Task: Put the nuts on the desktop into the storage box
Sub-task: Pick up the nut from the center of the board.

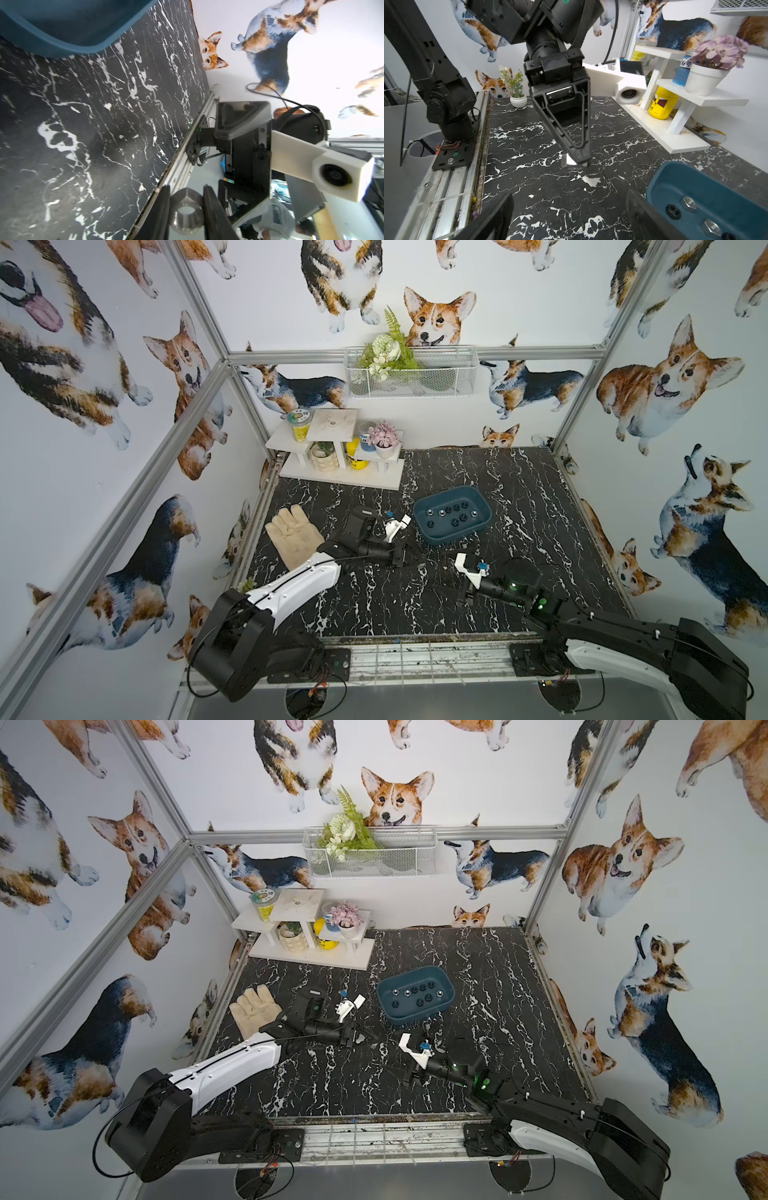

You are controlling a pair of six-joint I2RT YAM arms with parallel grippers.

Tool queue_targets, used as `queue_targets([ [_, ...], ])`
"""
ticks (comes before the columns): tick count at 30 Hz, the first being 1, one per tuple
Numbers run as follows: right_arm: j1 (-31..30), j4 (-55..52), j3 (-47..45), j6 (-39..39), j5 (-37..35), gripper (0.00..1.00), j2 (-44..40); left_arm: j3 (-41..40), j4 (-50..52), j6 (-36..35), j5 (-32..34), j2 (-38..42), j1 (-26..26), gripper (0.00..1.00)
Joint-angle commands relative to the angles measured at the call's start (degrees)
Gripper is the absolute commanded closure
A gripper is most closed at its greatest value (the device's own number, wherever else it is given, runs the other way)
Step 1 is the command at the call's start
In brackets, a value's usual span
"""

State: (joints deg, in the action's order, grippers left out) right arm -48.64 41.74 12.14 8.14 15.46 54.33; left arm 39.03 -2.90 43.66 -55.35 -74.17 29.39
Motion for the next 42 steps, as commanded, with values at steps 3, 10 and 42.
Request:
queue_targets([
  [3, -1.3, 15.3, -0.1, 1.0, -5.4, 0.18, 4.2, -0.9, -10.0, 5.8, -5.5, 0.9, -0.2, 0.84],
  [10, -2.0, 17.7, 1.0, 0.5, -4.1, 0.24, 7.7, -1.6, -12.9, 8.0, -5.7, 1.1, -0.3, 0.84],
  [42, -2.2, 20.2, 3.2, -1.9, -4.4, 0.81, 13.9, -3.2, -18.8, 12.8, -6.7, 1.5, -0.3, 0.82],
])
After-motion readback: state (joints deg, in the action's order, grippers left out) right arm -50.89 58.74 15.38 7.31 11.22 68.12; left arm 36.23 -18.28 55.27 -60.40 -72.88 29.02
